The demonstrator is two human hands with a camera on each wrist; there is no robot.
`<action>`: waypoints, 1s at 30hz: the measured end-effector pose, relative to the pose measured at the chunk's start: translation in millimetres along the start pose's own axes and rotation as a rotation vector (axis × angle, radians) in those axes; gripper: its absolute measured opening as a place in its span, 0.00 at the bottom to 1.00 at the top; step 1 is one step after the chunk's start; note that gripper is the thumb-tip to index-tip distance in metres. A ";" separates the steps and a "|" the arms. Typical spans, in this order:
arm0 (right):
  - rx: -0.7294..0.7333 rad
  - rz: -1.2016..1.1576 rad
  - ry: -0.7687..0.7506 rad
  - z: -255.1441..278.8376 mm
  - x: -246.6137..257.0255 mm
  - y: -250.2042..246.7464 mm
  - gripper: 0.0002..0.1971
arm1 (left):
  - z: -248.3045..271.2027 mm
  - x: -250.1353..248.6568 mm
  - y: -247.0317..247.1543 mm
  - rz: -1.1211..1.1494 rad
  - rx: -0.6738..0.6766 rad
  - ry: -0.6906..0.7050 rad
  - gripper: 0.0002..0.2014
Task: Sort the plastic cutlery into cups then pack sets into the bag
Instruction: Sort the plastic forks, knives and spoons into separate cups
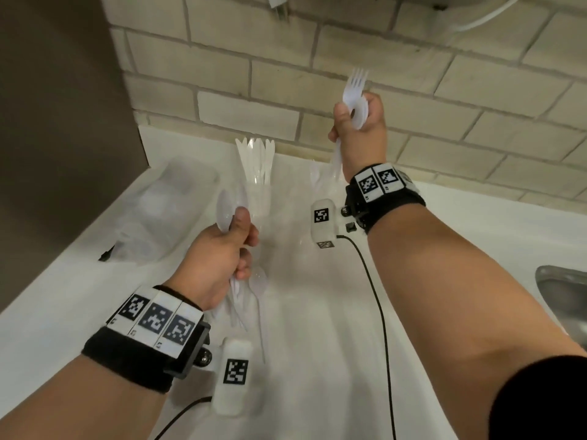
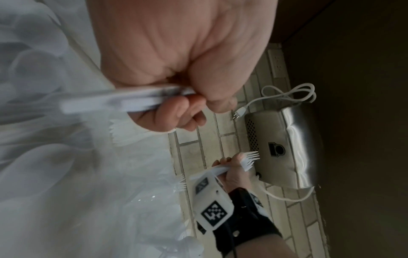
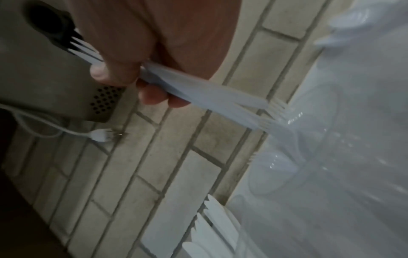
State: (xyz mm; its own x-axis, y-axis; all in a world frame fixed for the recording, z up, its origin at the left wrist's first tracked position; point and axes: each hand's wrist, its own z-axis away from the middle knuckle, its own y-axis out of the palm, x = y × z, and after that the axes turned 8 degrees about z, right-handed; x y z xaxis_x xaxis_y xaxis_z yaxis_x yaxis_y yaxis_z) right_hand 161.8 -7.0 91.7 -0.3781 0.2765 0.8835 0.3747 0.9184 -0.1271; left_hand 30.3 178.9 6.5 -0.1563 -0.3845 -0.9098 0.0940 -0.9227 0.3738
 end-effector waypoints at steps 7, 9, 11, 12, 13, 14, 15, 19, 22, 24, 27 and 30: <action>0.052 -0.064 0.197 -4.4 -65.7 16.7 0.09 | -12.6 0.2 -7.1 0.058 0.026 -0.121 0.06; 0.040 -0.066 0.265 -2.0 -78.9 15.4 0.13 | -14.1 1.8 -7.0 0.063 0.031 -0.131 0.07; 0.028 -0.020 0.282 -4.0 -81.9 12.7 0.17 | -14.6 3.8 -4.5 0.058 0.033 -0.143 0.09; 0.035 -0.007 0.279 -5.7 -80.4 11.5 0.19 | -14.3 4.8 -2.5 0.050 0.035 -0.149 0.11; 0.048 0.000 0.274 -7.6 -78.7 10.3 0.20 | -13.8 5.7 -0.3 0.039 0.039 -0.153 0.12; 0.060 0.009 0.261 -9.6 -76.8 8.5 0.21 | -13.0 6.3 2.4 0.028 0.047 -0.157 0.13; 0.068 0.028 0.250 -11.1 -74.9 6.9 0.22 | -12.1 6.5 4.9 0.022 0.054 -0.160 0.12; 0.058 0.035 0.181 -10.5 -57.0 -3.0 0.17 | -9.3 5.0 10.7 0.031 0.073 -0.192 0.06; 0.064 0.001 0.135 2.0 -33.2 -14.8 0.11 | -6.5 2.8 12.2 0.006 0.127 -0.199 0.05; 0.139 0.000 0.137 18.5 -15.4 -23.6 0.08 | -3.8 2.0 14.3 -0.034 0.164 -0.193 0.06; 0.347 0.120 0.162 51.4 6.2 -33.4 0.07 | 3.6 1.0 21.8 -0.066 0.260 -0.196 0.09; 0.553 0.285 0.147 82.9 22.4 -38.9 0.14 | 12.5 -0.1 30.8 -0.082 0.361 -0.214 0.11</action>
State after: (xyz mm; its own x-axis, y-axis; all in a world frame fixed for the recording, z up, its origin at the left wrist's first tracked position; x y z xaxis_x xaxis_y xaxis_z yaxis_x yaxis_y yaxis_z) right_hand 68.6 -13.0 79.0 -0.1930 0.5262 0.8282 -0.0639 0.8355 -0.5457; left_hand 20.9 150.2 20.4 -0.3532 -0.2713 -0.8954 -0.2713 -0.8862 0.3755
